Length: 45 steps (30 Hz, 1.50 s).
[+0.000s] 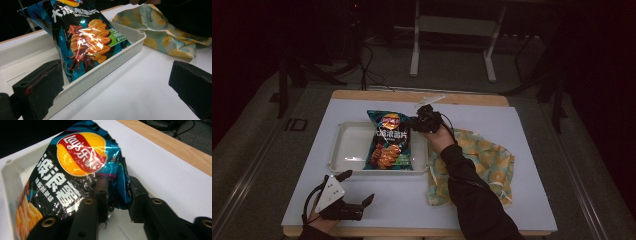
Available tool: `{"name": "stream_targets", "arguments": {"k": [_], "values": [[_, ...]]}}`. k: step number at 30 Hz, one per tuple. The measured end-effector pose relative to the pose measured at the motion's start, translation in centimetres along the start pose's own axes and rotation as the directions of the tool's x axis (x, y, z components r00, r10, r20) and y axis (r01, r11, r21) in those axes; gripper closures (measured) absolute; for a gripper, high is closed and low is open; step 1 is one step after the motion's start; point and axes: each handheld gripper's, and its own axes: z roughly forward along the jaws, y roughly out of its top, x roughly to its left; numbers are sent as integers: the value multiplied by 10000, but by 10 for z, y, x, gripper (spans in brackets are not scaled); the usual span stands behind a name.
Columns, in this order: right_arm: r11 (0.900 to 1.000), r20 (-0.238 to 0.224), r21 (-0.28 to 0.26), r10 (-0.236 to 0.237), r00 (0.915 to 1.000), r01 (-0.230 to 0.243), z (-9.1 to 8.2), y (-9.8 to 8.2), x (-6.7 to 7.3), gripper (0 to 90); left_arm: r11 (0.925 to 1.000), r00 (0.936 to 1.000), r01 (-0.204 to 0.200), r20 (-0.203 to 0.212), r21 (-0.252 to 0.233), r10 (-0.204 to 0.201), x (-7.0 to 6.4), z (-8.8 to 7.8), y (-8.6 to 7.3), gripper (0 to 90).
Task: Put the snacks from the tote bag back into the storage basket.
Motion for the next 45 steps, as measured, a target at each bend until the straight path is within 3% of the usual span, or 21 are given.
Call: {"name": "stream_targets", "arguments": {"k": [3,6,11,17,18,30,45], "values": [[10000,303,-11,30,9995,-30,-5,2,-2,529,10000,10000,2,14,21,-2,0,0,0,2],[10000,430,24,13,9991,-14,-7,3,-3,466,10000,10000,-8,22,19,8,0,0,0,2],[9999,214,-127,73,9997,-70,-20,6,-3,299,10000,10000,-12,18,46,12,0,0,0,2],[9996,-165,-261,-65,9998,61,-33,6,-1,177,10000,10000,-36,7,75,36,-1,1,0,3],[9995,17,-303,-106,9999,107,-38,4,0,153,10000,10000,-37,-1,85,37,-1,1,0,3],[9990,256,-398,-179,9995,189,-75,-3,3,141,9999,10000,-30,-6,120,30,-1,1,0,2],[9965,833,-839,112,9965,-42,-138,-38,-9,146,9998,10000,-51,-46,168,52,-1,3,0,2]]}}
